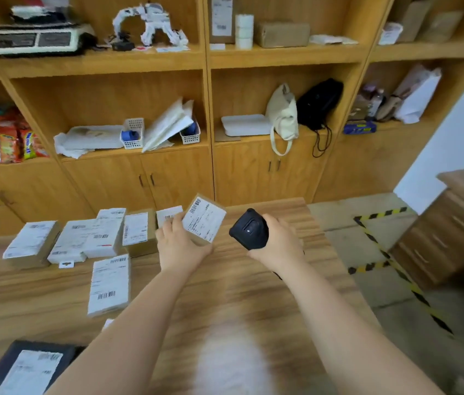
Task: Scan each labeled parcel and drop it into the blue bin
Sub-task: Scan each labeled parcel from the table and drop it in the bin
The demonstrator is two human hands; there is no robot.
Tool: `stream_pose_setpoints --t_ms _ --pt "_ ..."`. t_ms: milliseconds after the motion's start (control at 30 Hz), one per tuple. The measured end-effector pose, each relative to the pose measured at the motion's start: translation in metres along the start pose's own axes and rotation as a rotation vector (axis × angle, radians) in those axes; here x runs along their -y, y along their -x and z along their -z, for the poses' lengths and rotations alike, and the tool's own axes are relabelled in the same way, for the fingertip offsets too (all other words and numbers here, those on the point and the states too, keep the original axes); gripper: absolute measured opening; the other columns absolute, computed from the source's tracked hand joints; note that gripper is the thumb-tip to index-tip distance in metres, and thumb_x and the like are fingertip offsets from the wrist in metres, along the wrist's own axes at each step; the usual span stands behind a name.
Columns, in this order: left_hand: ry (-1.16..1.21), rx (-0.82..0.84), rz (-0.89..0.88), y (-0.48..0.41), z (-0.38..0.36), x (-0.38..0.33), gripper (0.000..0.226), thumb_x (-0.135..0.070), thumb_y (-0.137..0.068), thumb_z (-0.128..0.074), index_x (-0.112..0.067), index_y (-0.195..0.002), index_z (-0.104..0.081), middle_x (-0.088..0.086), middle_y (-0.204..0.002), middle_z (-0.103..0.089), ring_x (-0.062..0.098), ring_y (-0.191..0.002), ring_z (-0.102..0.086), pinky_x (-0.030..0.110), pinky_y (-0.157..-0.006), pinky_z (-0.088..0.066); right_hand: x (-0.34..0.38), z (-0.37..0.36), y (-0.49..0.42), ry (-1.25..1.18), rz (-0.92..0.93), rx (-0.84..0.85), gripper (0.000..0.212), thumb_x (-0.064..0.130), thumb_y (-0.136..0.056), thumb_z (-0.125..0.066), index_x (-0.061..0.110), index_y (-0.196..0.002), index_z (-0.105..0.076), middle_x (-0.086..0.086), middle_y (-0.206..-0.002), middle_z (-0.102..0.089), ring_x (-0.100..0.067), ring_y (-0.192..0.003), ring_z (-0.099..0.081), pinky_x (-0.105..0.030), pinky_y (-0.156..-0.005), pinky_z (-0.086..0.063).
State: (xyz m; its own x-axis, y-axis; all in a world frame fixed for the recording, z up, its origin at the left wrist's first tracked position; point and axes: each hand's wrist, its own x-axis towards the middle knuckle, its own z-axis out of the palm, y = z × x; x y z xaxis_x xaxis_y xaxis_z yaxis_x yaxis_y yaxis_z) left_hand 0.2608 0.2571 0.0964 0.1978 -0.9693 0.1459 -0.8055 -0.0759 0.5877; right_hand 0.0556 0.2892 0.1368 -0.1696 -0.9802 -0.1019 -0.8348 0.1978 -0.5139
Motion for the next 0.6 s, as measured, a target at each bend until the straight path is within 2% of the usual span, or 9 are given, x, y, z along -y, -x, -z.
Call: stream_pose_setpoints --t_ms 133,300,433,500,600 --pt "0.165 0.057 -0.068 0.009 0.004 -0.004 0.099 -0.04 -0.065 -0.087 -0.018 -0.146 -0.035 0.006 -0.14 -0.039 0.025 -0.132 -0.027 0.037 -0.111 -0.026 0.004 -0.011 0.031 -0.05 -0.109 -0.12 0.076 0.035 -0.07 -0.079 0.038 -0.136 -0.043 0.003 -0.123 -0.049 -0.027 -0.121 -0.044 -0.046 -0.097 -0.042" --pt "0.21 0.211 -0.183 0.033 -0.006 0.002 0.106 -0.044 -0.062 -0.088 -0.015 -0.148 -0.034 0.008 -0.14 -0.039 0.028 -0.134 -0.029 0.039 -0.111 -0.026 -0.011 -0.034 0.09 -0.115 -0.277 -0.26 0.076 0.035 -0.069 -0.078 0.043 -0.136 -0.043 0.003 -0.122 -0.051 -0.026 -0.123 -0.042 -0.05 -0.101 -0.041" --pt "0.187 0.421 -0.374 0.071 -0.025 -0.006 0.103 -0.045 -0.061 -0.089 -0.014 -0.145 -0.039 0.006 -0.132 -0.042 0.027 -0.127 -0.031 0.029 -0.105 -0.024 -0.039 -0.044 0.15 -0.135 -0.494 -0.369 0.068 0.035 -0.067 -0.075 0.036 -0.13 -0.05 0.003 -0.12 -0.055 -0.026 -0.118 -0.049 -0.049 -0.099 -0.045" --pt "0.206 0.541 -0.453 0.092 -0.034 -0.016 0.103 -0.045 -0.059 -0.09 -0.016 -0.145 -0.04 0.004 -0.133 -0.041 0.025 -0.128 -0.03 0.024 -0.102 -0.022 -0.055 -0.045 0.185 -0.125 -0.615 -0.429 0.071 0.035 -0.065 -0.077 0.032 -0.132 -0.051 0.002 -0.122 -0.055 -0.027 -0.119 -0.049 -0.048 -0.098 -0.045" --pt "0.23 0.687 -0.543 0.13 -0.044 -0.039 0.101 -0.044 -0.057 -0.089 -0.018 -0.143 -0.042 0.001 -0.134 -0.041 0.023 -0.13 -0.031 0.024 -0.098 -0.025 -0.078 -0.042 0.239 -0.143 -0.804 -0.514 0.082 0.035 -0.064 -0.081 0.033 -0.139 -0.046 -0.001 -0.129 -0.051 -0.028 -0.121 -0.047 -0.046 -0.099 -0.044"
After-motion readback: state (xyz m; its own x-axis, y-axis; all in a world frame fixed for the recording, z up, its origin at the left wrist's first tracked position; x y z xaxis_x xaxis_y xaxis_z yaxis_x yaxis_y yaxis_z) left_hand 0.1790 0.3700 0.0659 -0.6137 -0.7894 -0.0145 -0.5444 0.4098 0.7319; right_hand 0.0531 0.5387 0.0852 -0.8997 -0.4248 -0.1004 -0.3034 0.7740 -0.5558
